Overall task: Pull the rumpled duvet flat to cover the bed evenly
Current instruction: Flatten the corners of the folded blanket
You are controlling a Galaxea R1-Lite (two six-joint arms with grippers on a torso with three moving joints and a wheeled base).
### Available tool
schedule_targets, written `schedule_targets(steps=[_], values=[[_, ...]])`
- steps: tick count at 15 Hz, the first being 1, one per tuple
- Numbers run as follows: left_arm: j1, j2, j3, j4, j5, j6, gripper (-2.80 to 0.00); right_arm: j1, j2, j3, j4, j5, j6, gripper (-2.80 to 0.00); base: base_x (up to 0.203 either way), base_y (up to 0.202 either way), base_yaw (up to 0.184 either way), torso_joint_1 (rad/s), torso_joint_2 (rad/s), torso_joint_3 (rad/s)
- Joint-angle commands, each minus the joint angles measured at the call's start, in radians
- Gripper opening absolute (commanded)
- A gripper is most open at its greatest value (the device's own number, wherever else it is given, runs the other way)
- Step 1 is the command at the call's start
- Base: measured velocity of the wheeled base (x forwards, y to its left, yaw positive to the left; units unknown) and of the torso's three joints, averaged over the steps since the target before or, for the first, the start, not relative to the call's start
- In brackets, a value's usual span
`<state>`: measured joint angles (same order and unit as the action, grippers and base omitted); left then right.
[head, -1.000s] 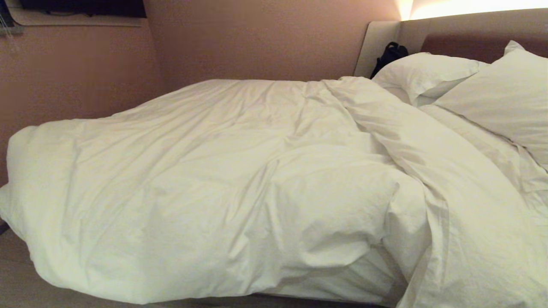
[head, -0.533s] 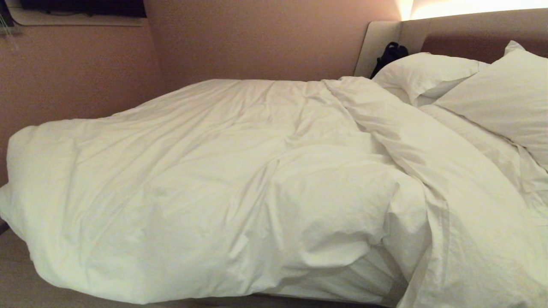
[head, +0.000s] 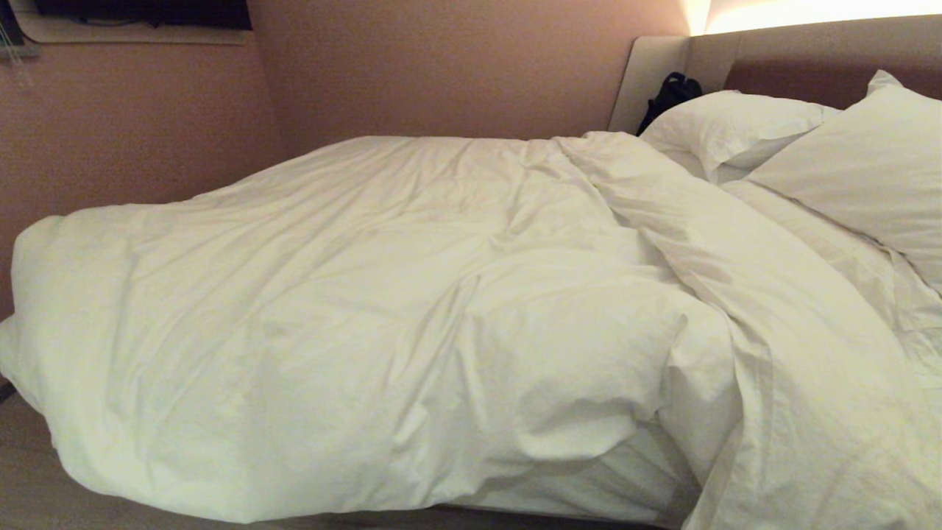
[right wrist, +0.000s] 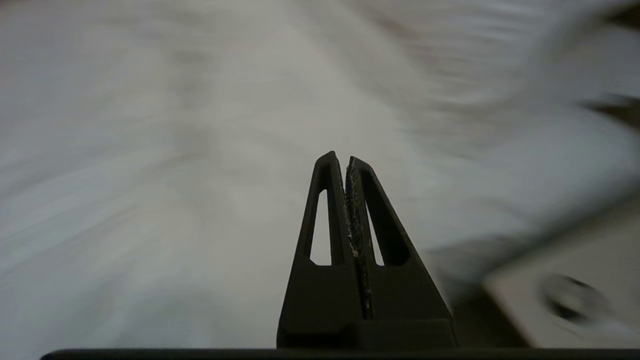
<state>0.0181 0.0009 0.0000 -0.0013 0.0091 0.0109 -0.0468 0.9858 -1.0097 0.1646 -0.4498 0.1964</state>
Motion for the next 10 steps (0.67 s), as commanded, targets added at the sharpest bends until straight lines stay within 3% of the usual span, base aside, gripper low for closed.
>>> schedule_targets(steps=[1, 2, 3, 7, 8, 10], values=[[0.0, 0.001, 0.0, 0.0, 0.0, 0.0, -2.8, -0.14, 0.16, -0.009, -0.092, -0.032, -0.003, -2.8, 0.0, 0.0, 0.0, 0.0, 0.0, 0.0], [0.0, 0.001, 0.0, 0.0, 0.0, 0.0, -2.8, -0.213, 0.199, -0.001, -0.127, 0.005, -0.006, -2.8, 0.0, 0.0, 0.0, 0.0, 0.0, 0.0], [0.0, 0.001, 0.0, 0.0, 0.0, 0.0, -2.8, -0.271, 0.209, 0.019, -0.145, 0.119, -0.008, -2.8, 0.0, 0.0, 0.0, 0.0, 0.0, 0.0], [0.0, 0.001, 0.0, 0.001, 0.0, 0.0, -2.8, -0.502, 0.153, 0.143, -0.153, 0.807, -0.035, -2.8, 0.0, 0.0, 0.0, 0.0, 0.0, 0.0], [0.0, 0.001, 0.0, 0.0, 0.0, 0.0, -2.8, -0.546, 0.145, 0.19, -0.151, 0.917, -0.051, -2.8, 0.0, 0.0, 0.0, 0.0, 0.0, 0.0], [0.0, 0.001, 0.0, 0.0, 0.0, 0.0, -2.8, -0.586, 0.144, 0.294, -0.154, 1.025, -0.105, -2.8, 0.0, 0.0, 0.0, 0.0, 0.0, 0.0]])
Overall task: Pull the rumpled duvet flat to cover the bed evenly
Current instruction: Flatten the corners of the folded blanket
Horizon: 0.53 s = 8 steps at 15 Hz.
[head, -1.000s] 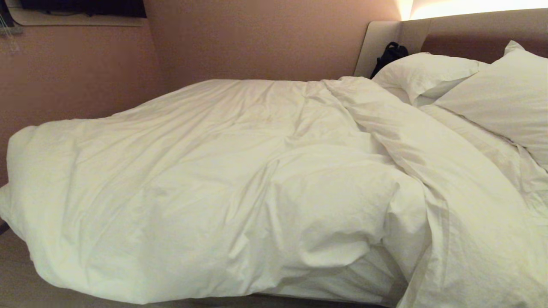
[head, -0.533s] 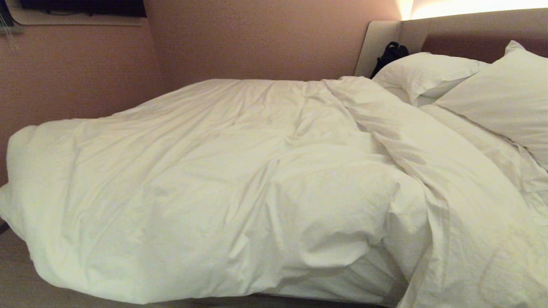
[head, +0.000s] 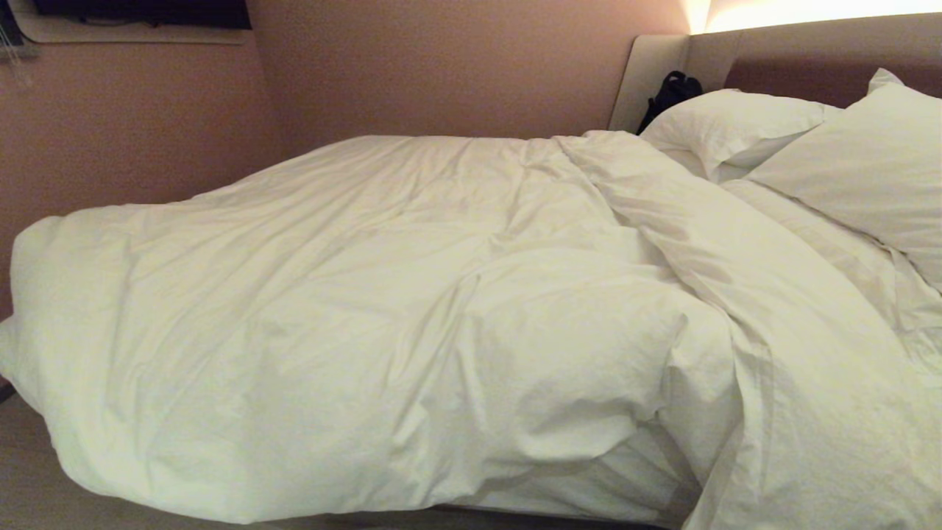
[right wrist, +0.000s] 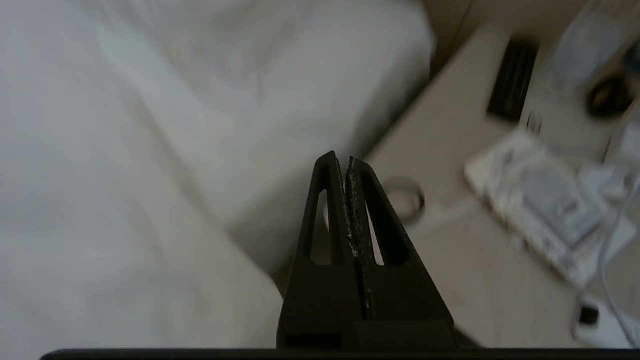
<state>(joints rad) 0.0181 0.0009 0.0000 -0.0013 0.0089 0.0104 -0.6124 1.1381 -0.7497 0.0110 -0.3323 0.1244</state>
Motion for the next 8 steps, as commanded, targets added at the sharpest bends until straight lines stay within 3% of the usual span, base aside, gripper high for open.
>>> schedule_targets(steps=[1, 3, 6, 8], values=[[0.0, 0.001, 0.0, 0.0, 0.0, 0.0, -2.8, -0.027, -0.006, 0.081, -0.005, 0.928, -0.067, -2.8, 0.0, 0.0, 0.0, 0.0, 0.0, 0.0], [0.0, 0.001, 0.0, 0.0, 0.0, 0.0, -2.8, -0.032, 0.016, 0.156, -0.009, 0.944, -0.13, -2.8, 0.0, 0.0, 0.0, 0.0, 0.0, 0.0], [0.0, 0.001, 0.0, 0.0, 0.0, 0.0, -2.8, -0.092, 0.104, 0.168, -0.018, 0.962, -0.141, -2.8, 0.0, 0.0, 0.0, 0.0, 0.0, 0.0], [0.0, 0.001, 0.0, 0.0, 0.0, 0.0, -2.8, -0.16, 0.175, 0.169, -0.095, 1.001, -0.144, -2.8, 0.0, 0.0, 0.0, 0.0, 0.0, 0.0]])
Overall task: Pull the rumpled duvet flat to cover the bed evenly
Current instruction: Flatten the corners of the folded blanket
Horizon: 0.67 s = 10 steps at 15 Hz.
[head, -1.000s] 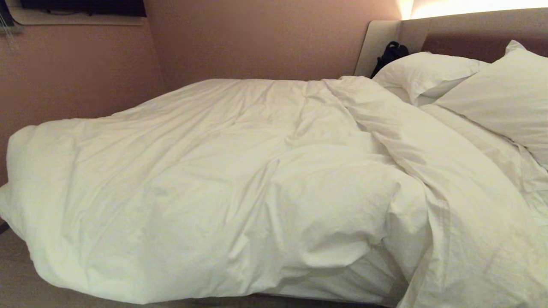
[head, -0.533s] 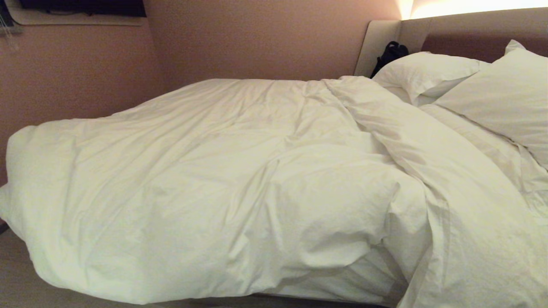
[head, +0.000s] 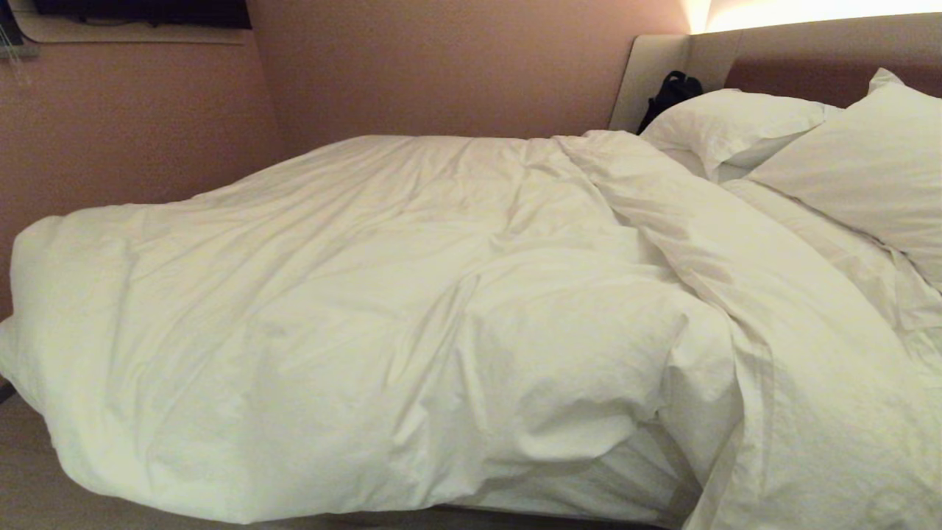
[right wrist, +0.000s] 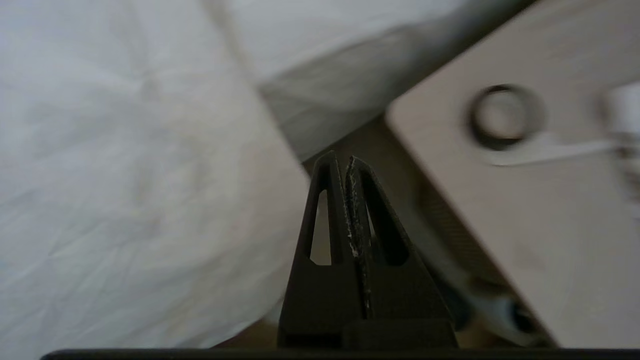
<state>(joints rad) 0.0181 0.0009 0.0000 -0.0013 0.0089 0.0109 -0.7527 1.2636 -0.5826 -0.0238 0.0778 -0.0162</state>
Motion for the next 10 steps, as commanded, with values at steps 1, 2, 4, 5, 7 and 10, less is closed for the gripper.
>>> schedule_targets(steps=[1, 2, 4, 5, 7, 10], values=[[0.0, 0.001, 0.0, 0.001, -0.001, 0.0, -2.8, -0.048, 0.08, 0.003, -0.102, 0.603, -0.005, -2.8, 0.0, 0.0, 0.0, 0.0, 0.0, 0.0], [0.0, 0.001, 0.0, 0.0, 0.0, 0.0, -2.8, -0.07, 0.106, 0.001, -0.125, 0.608, -0.007, -2.8, 0.0, 0.0, 0.0, 0.0, 0.0, 0.0], [0.0, -0.001, 0.0, 0.0, 0.0, 0.0, -2.8, -0.108, 0.144, 0.008, -0.138, 0.628, -0.059, -2.8, 0.0, 0.0, 0.0, 0.0, 0.0, 0.0], [0.0, 0.001, 0.0, 0.0, 0.0, 0.0, -2.8, -0.126, 0.155, 0.01, -0.137, 0.65, -0.077, -2.8, 0.0, 0.0, 0.0, 0.0, 0.0, 0.0], [0.0, 0.001, 0.0, 0.0, 0.0, 0.0, -2.8, -0.173, 0.205, -0.001, -0.139, 0.707, -0.103, -2.8, 0.0, 0.0, 0.0, 0.0, 0.0, 0.0], [0.0, 0.001, 0.0, 0.0, 0.0, 0.0, -2.8, -0.267, 0.329, -0.025, -0.14, 0.793, -0.203, -2.8, 0.0, 0.0, 0.0, 0.0, 0.0, 0.0]])
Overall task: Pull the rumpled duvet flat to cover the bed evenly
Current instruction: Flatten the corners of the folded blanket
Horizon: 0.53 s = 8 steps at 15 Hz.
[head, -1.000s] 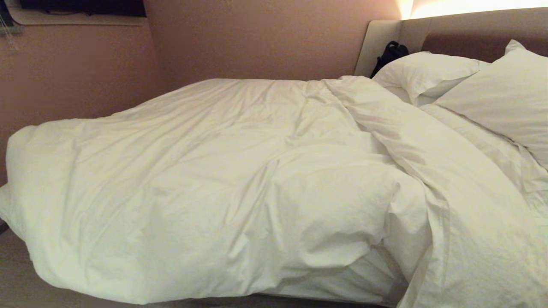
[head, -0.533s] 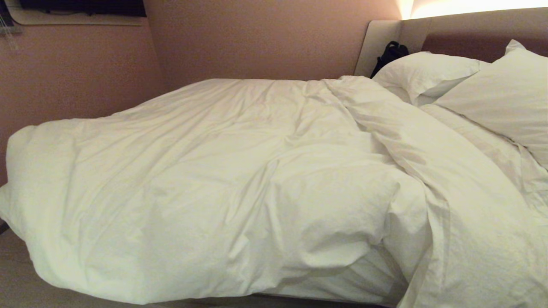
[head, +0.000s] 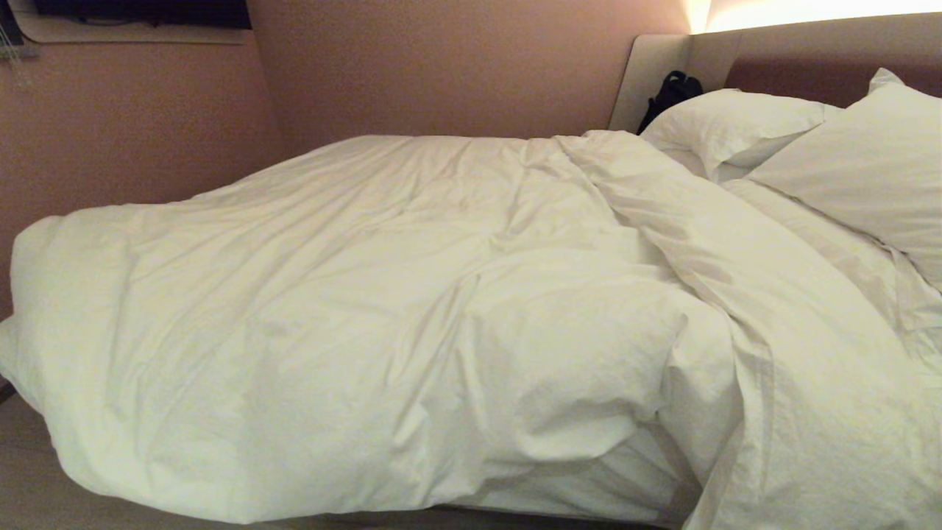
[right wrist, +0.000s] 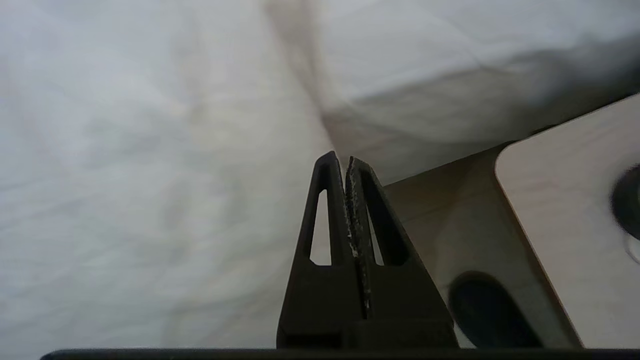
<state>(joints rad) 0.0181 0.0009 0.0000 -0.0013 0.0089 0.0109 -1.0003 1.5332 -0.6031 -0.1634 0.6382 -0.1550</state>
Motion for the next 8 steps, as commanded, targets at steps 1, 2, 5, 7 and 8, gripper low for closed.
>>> schedule_targets(steps=[1, 2, 5, 7, 8], values=[[0.0, 0.001, 0.0, 0.0, 0.0, 0.0, -2.8, -0.052, 0.11, -0.011, 0.001, 0.263, -0.114, -2.8, 0.0, 0.0, 0.0, 0.0, 0.0, 0.0], [0.0, 0.001, 0.0, 0.0, -0.001, 0.0, -2.8, -0.076, 0.154, -0.015, 0.002, 0.286, -0.162, -2.8, 0.0, 0.0, 0.0, 0.0, 0.0, 0.0], [0.0, -0.001, 0.0, 0.0, 0.0, 0.0, -2.8, -0.115, 0.261, -0.029, 0.007, 0.346, -0.253, -2.8, 0.0, 0.0, 0.0, 0.0, 0.0, 0.0], [0.0, 0.001, 0.0, 0.0, 0.0, 0.0, -2.8, -0.118, 0.293, -0.041, 0.008, 0.379, -0.261, -2.8, 0.0, 0.0, 0.0, 0.0, 0.0, 0.0], [0.0, 0.001, 0.0, 0.0, 0.0, 0.0, -2.8, -0.118, 0.304, -0.05, 0.01, 0.385, -0.261, -2.8, 0.0, 0.0, 0.0, 0.0, 0.0, 0.0]])
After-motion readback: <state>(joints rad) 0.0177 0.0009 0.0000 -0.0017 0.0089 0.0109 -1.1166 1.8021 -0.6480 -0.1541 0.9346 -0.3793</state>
